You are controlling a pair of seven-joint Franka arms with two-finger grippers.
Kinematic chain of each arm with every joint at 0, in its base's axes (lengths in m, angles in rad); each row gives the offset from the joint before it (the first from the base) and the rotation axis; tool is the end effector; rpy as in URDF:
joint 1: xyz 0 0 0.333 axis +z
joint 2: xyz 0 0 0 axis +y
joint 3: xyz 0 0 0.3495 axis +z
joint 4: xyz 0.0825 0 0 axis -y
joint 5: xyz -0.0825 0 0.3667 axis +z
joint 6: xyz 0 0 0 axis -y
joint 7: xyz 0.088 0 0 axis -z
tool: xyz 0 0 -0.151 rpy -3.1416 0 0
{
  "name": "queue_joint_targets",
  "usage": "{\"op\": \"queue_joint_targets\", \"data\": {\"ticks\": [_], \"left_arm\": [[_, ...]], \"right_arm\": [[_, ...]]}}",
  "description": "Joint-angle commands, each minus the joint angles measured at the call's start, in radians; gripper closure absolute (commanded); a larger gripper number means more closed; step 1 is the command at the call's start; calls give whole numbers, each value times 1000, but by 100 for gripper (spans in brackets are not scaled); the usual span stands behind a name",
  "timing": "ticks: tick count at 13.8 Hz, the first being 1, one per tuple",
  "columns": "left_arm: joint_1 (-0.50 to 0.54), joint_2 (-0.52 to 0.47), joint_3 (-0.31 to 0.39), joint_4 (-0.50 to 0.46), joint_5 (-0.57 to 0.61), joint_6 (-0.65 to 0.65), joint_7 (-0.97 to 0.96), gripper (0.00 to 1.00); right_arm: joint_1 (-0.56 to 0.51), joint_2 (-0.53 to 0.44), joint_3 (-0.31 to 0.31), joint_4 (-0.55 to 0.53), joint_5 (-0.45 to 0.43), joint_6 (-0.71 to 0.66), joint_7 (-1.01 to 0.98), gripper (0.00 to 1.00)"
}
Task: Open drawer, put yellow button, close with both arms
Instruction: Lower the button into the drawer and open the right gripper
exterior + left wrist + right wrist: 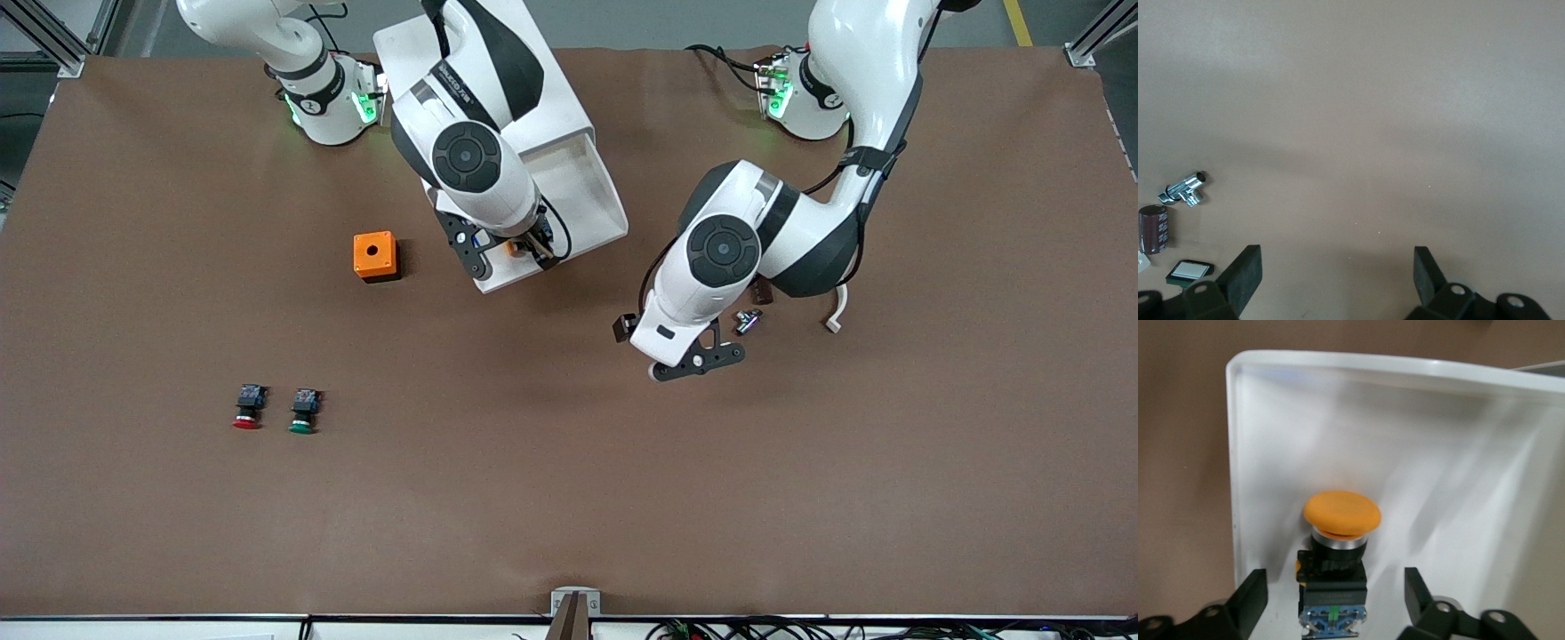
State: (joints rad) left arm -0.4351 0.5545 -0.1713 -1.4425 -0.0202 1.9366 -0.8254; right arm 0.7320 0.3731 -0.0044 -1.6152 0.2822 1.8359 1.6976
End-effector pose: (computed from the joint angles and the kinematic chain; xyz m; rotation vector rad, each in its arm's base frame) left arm 0.5858 -0.3846 0.3589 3.0650 0.3845 -0.1724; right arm 0.4542 0.4506 0.3969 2.6344 -1.5526 -0.4634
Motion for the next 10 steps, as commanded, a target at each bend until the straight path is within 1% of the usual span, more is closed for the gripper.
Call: {"op": "queue_joint_targets", "data": {"ticks": [1, 3, 5, 8, 9, 10], "left_arm": [[0, -25, -2, -30, 20, 5, -12, 0], [-8, -19, -2, -29, 19, 10, -15, 0], [-16, -7, -2, -24, 19, 15, -17, 0], [-40, -4, -2, -22, 17, 18, -24, 0], [-40, 1, -4, -22, 14, 18, -34, 0], [-54, 2, -4, -22, 10, 18, -38, 0]], "right_arm": [[-11, -40, -19, 69, 20, -146, -7, 0], [-57, -68, -20, 144, 20, -278, -10, 0], [-106, -117, -22, 179, 20, -389, -38, 0], [-199, -219, -22, 169, 9, -503, -229, 0], [-227, -243, -22, 167, -3, -527, -284, 0], [-259, -278, -22, 164, -33, -552, -374, 0]]}}
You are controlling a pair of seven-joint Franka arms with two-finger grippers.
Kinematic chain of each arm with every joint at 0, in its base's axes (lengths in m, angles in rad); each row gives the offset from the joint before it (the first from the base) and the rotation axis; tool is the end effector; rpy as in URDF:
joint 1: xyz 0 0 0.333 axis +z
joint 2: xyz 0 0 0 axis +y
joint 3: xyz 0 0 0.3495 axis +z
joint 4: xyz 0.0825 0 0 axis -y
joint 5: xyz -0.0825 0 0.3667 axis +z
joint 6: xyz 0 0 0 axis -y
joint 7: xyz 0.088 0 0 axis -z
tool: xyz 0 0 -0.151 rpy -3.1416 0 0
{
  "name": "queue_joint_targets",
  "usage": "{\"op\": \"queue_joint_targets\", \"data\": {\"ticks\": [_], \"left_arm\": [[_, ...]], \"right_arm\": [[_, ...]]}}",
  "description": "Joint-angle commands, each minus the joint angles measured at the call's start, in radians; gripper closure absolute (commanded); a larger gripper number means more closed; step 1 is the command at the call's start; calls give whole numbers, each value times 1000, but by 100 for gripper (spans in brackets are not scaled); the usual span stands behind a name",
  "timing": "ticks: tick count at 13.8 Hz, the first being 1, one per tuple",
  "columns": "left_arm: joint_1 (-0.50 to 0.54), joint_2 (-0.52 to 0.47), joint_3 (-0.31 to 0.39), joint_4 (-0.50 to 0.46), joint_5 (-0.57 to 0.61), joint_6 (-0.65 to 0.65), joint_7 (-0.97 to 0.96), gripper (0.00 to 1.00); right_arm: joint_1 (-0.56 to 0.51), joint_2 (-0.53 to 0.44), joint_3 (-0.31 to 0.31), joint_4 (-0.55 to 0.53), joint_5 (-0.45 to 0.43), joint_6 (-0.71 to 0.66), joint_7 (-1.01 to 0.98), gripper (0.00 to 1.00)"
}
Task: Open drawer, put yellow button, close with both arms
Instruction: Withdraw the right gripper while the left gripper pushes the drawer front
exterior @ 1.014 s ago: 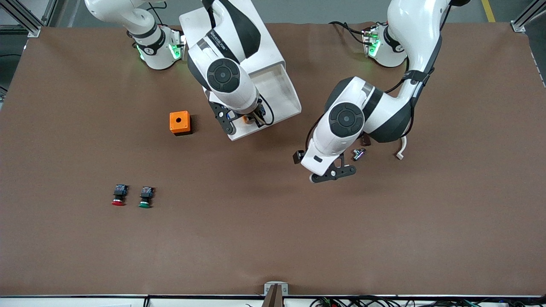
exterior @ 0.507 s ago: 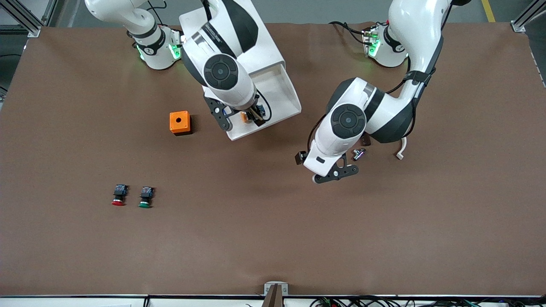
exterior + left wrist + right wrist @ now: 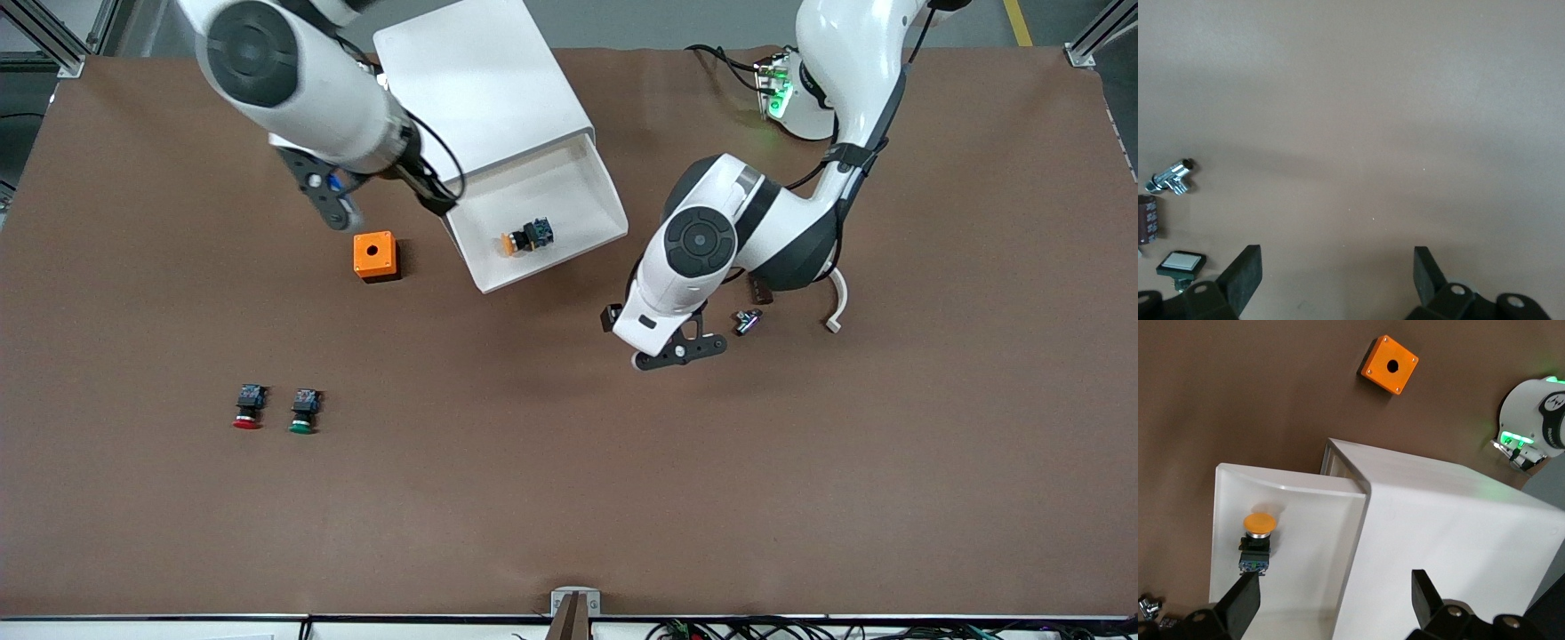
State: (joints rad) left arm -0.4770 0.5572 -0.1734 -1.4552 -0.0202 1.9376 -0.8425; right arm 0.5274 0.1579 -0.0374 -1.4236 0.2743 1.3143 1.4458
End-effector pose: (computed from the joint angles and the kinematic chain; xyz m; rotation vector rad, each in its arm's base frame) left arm 0.5659 -0.4086 0.3516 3.0805 0.3444 -0.1930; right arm 0.4621 0.3001 0.5810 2.7066 -1.3443 -0.5667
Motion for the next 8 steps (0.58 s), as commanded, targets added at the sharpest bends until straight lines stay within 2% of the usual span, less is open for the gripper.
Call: {"op": "queue_joint_targets", "data": {"ticks": [1, 4, 6, 8], "left_arm": [[-25, 4, -1, -8, 5, 17, -26, 0], [-77, 13, -6, -7, -19, 17, -53, 0], [-103, 12, -6, -8, -47, 15, -58, 0], [-127, 10, -6, -7, -64, 12, -98, 0]], "right_arm": [[-82, -96, 11, -41, -56, -47, -222, 0], [-232, -214, 10, -147, -112, -47, -625, 0], [-346, -236, 11, -175, -113, -44, -818, 0], [-440, -235, 11, -175, -151, -41, -1018, 0]]}}
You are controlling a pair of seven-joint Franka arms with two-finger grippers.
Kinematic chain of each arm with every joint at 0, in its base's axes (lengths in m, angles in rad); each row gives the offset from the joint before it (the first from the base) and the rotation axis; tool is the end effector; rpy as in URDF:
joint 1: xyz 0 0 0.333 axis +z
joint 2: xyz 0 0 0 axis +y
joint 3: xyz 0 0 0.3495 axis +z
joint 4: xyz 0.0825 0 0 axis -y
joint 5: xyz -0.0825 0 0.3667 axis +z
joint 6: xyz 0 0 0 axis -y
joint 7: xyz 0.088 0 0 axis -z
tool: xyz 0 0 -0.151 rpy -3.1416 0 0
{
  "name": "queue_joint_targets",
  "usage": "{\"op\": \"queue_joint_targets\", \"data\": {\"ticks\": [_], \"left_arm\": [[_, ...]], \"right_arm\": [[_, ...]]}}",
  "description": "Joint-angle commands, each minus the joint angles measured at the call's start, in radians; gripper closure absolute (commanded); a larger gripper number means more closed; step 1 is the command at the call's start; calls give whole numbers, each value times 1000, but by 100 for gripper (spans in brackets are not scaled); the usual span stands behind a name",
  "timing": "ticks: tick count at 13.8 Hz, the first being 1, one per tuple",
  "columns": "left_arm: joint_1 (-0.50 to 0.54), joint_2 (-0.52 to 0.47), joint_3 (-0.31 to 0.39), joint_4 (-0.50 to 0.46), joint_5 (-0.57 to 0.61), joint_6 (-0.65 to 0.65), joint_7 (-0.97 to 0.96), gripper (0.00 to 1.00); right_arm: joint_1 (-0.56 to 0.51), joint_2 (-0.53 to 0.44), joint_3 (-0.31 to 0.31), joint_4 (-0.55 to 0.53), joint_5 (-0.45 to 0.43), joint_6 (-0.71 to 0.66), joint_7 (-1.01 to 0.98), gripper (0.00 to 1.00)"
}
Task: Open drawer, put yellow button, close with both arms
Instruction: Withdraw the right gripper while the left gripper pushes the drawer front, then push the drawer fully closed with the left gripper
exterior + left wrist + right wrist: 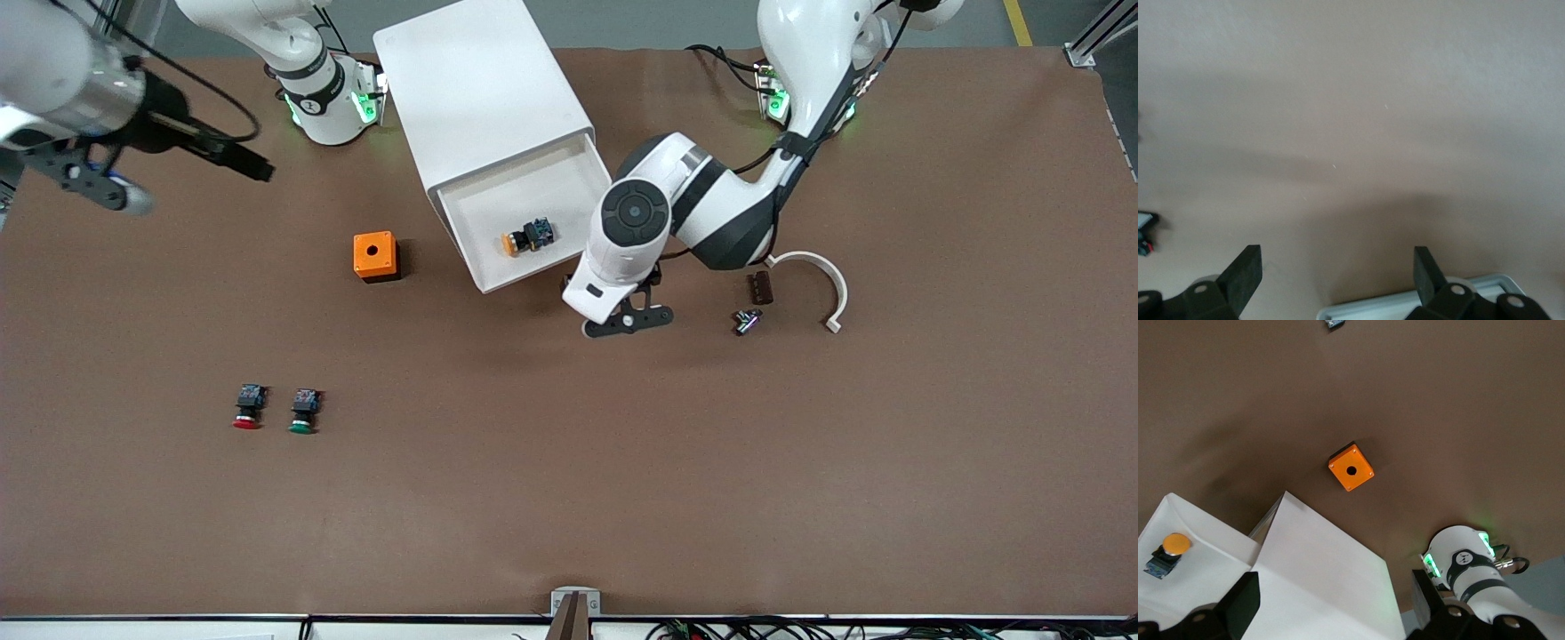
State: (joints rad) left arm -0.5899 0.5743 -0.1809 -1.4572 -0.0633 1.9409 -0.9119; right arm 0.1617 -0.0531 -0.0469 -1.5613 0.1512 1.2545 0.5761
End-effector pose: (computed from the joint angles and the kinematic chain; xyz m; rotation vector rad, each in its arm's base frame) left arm 0.5104 -0.4766 0.3402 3.0727 0.2943 -0.2658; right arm 0.4659 0.0789 0.6254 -2.9819 0.6545 0.4452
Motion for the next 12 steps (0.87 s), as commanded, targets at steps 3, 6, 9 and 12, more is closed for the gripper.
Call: {"op": "queue_joint_targets", "data": {"ticks": [3, 6, 9, 12], "left_arm": [[-54, -11, -14, -6, -32, 0, -103, 0], [-54, -13, -31, -8, -185, -34, -108, 0], [-85, -11, -48, -9, -224, -88, -137, 0], [-131, -7, -68, -11, -224, -88, -235, 0]], "right_arm": [[-172, -17, 19, -37, -91, 81, -402, 0], [-203, -17, 21, -25, -143, 137, -513, 0], [-195, -14, 28, -2, -164, 170, -515, 0], [-173, -11, 32, 0, -153, 213, -509, 0]]}}
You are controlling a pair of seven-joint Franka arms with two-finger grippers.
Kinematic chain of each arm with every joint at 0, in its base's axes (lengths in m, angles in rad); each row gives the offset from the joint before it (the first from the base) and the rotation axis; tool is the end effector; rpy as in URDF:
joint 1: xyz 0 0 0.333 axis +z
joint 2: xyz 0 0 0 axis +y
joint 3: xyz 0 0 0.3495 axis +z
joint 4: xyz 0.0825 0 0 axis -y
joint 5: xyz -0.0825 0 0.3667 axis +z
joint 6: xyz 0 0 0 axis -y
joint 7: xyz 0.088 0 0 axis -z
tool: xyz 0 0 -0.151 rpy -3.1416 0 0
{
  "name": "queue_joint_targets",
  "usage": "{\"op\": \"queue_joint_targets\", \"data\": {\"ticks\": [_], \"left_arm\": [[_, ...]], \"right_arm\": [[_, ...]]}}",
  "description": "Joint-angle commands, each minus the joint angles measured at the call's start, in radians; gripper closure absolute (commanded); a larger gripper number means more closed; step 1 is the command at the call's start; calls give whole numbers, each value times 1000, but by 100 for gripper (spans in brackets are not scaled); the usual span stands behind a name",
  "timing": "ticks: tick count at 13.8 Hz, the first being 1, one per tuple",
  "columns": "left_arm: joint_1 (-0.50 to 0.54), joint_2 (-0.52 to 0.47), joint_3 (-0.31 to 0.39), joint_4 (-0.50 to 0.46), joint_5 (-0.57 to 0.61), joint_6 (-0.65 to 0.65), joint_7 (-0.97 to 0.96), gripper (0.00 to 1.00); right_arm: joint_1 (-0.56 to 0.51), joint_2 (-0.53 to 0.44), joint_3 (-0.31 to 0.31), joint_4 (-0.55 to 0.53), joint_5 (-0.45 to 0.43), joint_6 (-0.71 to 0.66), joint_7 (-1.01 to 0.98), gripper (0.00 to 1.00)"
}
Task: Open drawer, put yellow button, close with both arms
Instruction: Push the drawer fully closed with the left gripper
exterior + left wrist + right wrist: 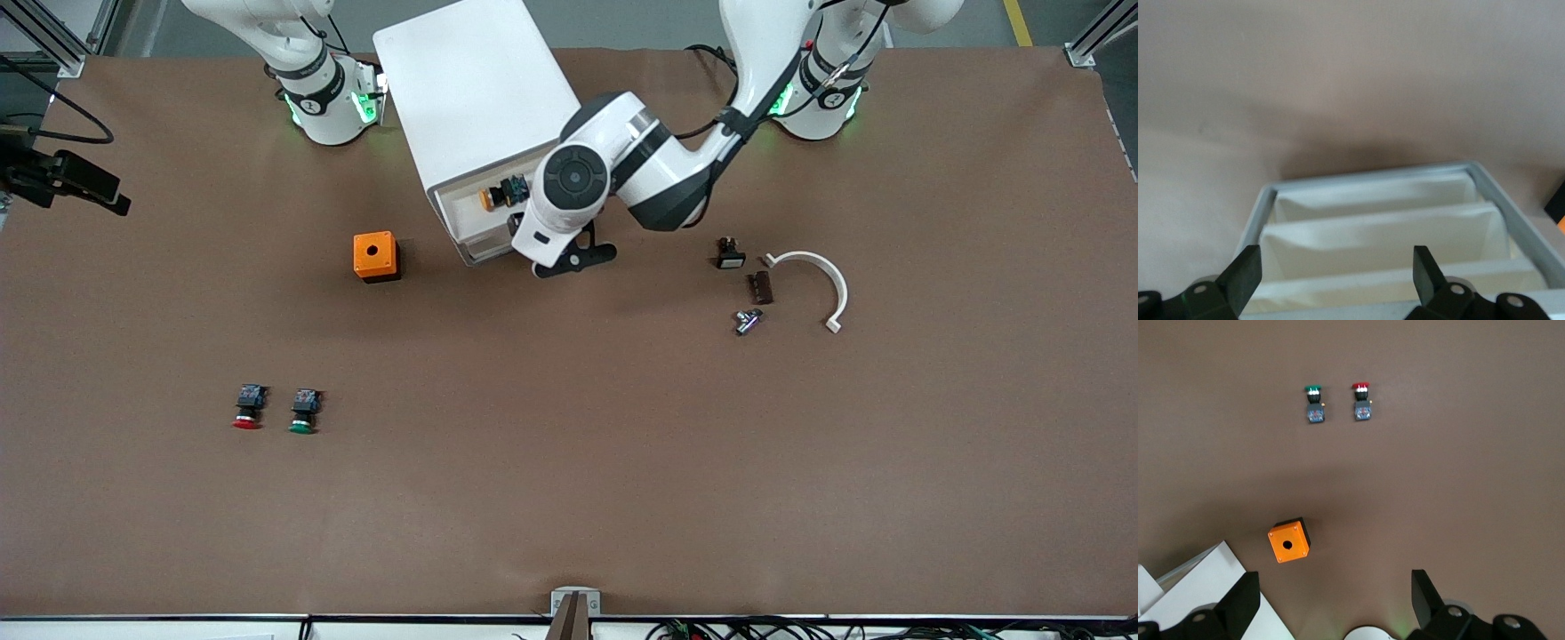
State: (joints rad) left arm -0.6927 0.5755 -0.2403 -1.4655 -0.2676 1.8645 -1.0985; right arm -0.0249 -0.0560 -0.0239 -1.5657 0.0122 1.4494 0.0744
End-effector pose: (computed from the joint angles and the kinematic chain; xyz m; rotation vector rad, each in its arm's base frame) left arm 0.4048 -0.5544 0.3415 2.9818 0.4386 -0.6263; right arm 0.5020 -0.0229 0.6353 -3.1216 0.1907 0.0946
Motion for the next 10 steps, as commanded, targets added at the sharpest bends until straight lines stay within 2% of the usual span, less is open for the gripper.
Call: {"op": "queue_joint_targets", "data": {"ticks": [1, 4, 10], "left_arm": [[-34, -6, -11, -4, -19, -11, -61, 0], [-56, 1, -16, -6, -79, -10, -64, 0], [-68, 26, -14, -10, -71, -4, -63, 0]], "right_arm": [[34, -5, 9, 4, -15, 25, 2, 0], [46, 7, 9, -2, -14, 37, 4, 0], [20, 15, -1, -2, -15, 62, -15, 0]]}}
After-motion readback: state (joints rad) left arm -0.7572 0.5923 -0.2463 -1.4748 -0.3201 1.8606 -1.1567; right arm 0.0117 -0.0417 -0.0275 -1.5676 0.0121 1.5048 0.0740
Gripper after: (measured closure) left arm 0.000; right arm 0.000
